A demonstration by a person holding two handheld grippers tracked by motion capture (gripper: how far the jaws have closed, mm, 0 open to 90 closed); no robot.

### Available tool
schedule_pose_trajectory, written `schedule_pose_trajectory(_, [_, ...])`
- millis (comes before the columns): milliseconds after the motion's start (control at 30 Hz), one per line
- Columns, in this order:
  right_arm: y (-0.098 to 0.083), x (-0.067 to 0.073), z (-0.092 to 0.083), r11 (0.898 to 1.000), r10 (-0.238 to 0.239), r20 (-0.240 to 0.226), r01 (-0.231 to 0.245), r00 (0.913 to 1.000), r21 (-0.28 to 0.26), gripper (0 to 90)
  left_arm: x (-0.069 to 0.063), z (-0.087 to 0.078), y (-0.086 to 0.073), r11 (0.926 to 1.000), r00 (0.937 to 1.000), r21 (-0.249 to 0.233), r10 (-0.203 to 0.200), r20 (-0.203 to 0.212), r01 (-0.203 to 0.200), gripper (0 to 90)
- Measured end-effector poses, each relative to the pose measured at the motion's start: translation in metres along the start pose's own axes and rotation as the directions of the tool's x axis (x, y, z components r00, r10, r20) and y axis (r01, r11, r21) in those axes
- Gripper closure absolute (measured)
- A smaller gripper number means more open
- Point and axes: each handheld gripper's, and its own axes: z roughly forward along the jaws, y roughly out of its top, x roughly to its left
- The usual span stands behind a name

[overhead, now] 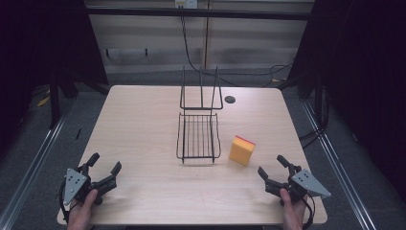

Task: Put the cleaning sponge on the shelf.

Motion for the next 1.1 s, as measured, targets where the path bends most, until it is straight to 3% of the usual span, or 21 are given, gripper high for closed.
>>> schedule_pose_trajectory(133, [0.000,-0.001,-0.001,1.000,0.010,0.006,-0.010,0.9999,-0.003,13.6,0.000,0.000,0.000,1.0000,1.0000,0.000,0.000,0.000,0.000,15.5])
schedule_pose_trajectory(433, [0.002,-0.001,-0.001,0.998,0.031,-0.031,-0.030,0.9990,0.047,13.4,0.000,0.000,0.000,1.0000,1.0000,0.000,0.000,0.000,0.000,15.5])
schedule_pose_trajectory(533, [0.004,-0.003,-0.002,0.994,0.038,-0.054,-0.032,0.9978,0.109,13.3,0.000,0.000,0.000,1.0000,1.0000,0.000,0.000,0.000,0.000,15.5])
schedule_pose_trajectory(633, [0.007,-0.004,-0.004,0.992,0.054,-0.063,-0.046,0.9966,0.116,13.3,0.000,0.000,0.000,1.0000,1.0000,0.001,0.002,0.000,-0.002,15.5])
schedule_pose_trajectory(933, [0.012,0.000,-0.001,0.983,0.062,-0.113,-0.041,0.9917,0.179,13.3,0.000,0.000,0.000,1.0000,1.0000,-0.001,0.000,0.000,0.000,15.5])
schedule_pose_trajectory(1100, [0.014,0.004,0.004,0.979,0.040,-0.133,-0.012,0.9903,0.205,13.4,0.000,0.000,0.000,1.0000,1.0000,-0.001,0.000,0.000,0.000,15.6])
